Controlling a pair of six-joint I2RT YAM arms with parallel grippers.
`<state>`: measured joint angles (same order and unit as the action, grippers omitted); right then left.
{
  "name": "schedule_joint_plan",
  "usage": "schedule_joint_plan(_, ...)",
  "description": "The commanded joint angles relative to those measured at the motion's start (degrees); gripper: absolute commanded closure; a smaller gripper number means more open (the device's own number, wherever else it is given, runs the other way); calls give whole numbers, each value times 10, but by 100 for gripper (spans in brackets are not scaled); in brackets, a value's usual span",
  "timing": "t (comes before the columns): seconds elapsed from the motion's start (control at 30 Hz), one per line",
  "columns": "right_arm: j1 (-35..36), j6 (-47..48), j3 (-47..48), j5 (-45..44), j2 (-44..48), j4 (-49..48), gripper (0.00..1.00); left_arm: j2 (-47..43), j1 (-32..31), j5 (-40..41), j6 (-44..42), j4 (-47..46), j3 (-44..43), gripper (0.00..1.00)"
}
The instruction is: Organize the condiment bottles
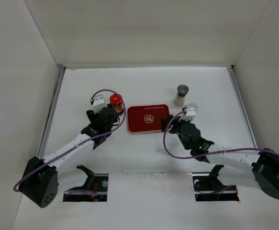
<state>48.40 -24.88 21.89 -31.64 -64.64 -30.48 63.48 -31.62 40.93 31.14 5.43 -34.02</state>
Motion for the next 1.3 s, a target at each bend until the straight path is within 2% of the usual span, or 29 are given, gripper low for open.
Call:
schedule_joint_plan(0.0, -1, 1, 3, 0, 15, -34, 12, -20, -5, 4, 2, -32, 4, 59)
schedule_joint_plan(0.13, -5, -10, -6, -6, 39, -27, 12, -77, -39, 14, -12, 3, -30, 70)
schedule_joint_plan(0.27, -8, -10, -27, -44, 93, -34, 14, -102, -104, 36, -18, 7, -87, 71)
schedule_joint_plan(0.3, -14, -13, -32, -59, 101, -29, 23, -92, -115, 30, -21, 3, -108, 71)
schedule_joint_plan(0.33, -19, -15, -34, -68, 110, -24, 43, -75, -127, 20, -21, -5, -129, 71)
schedule_joint_plan(0.4, -20, -21, -35, -83, 137, 0, 68, -30, -147, -19, -21, -46, -158, 71)
schedule_joint_plan(0.43, -20, -25, -35, -93, 155, 16, 75, -2, -154, -36, -22, -74, -168, 71)
schedule_joint_plan(0.5, -23, -37, -40, -119, 189, 43, 82, 63, -158, -71, -23, -126, -195, 71)
schedule_joint_plan(0.67, -48, -59, -57, -126, 242, 64, 79, 224, -165, -139, -35, -210, -292, 72)
schedule_joint_plan(0.83, -68, -68, -60, -114, 231, 68, 77, 355, -167, -182, -48, -224, -408, 73)
schedule_joint_plan(1.13, -76, -77, -62, -86, 223, 57, 73, 442, -164, -187, -60, -221, -464, 73)
schedule_joint_plan(1.17, -79, -77, -64, -86, 223, 56, 72, 446, -166, -187, -62, -220, -467, 71)
schedule_joint_plan(1.27, -85, -81, -66, -77, 219, 52, 68, 451, -171, -183, -72, -220, -466, 56)
